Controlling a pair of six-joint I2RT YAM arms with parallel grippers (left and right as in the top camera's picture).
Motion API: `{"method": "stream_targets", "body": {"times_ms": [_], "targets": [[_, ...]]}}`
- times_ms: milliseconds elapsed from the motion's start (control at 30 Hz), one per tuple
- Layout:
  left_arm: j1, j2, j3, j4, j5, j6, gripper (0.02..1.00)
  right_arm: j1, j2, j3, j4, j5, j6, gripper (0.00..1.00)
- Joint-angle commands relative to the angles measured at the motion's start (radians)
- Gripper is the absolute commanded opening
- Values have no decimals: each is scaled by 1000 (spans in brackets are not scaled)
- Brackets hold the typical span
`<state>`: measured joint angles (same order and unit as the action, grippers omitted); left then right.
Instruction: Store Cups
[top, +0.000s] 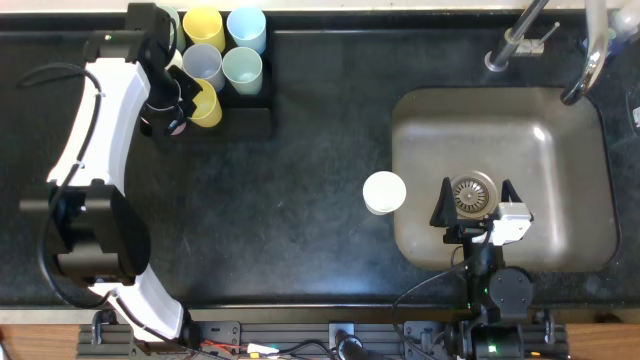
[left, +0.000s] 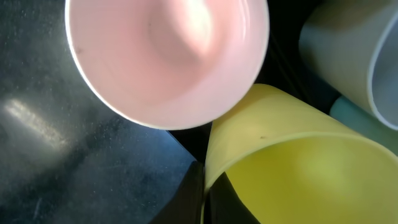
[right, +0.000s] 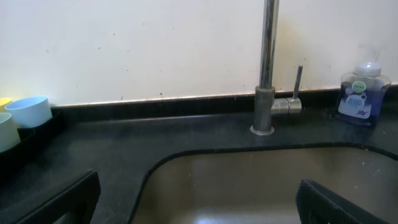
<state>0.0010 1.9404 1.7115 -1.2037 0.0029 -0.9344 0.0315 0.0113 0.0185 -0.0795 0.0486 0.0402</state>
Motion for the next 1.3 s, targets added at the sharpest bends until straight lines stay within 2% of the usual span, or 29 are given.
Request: {"method": "stream_targets", "body": {"times_ms": [33, 600, 667, 733, 767, 800, 833, 867, 900, 933, 1133, 1300], "targets": [[5, 17, -5, 3, -24, -75, 38, -4, -8, -13, 5, -7, -2, 998], [5, 76, -5, 33, -1, -96, 38, -4, -8, -13, 5, -7, -2, 998], [4, 76, -5, 32, -1, -96, 95, -4, -8, -13, 5, -7, -2, 998], [4, 76, -5, 32, -1, -96, 229, -4, -8, -13, 5, -7, -2, 998], [4, 76, -5, 32, -1, -95, 402, -4, -8, -13, 5, -7, -2, 998], [3, 76, -5, 32, -1, -95, 776, -4, -8, -13, 5, -8, -2, 998], [3, 76, -5, 32, -1, -95, 787, -4, -8, -13, 5, -7, -2, 998], [3, 76, -5, 32, -1, -95, 844, -4, -8, -13, 5, -7, -2, 998], [3, 76, -5, 32, -1, -95, 969, -4, -8, -13, 5, -7, -2, 998], [3, 76, -5, 32, -1, -95, 1000, -4, -8, -13, 5, -7, -2, 998], [3, -6, -5, 31, 0, -94, 998, -4, -8, -13, 5, -8, -2, 998], [4, -253, -5, -42, -4, -84, 998, -4, -8, -13, 5, -7, -2, 998]]}}
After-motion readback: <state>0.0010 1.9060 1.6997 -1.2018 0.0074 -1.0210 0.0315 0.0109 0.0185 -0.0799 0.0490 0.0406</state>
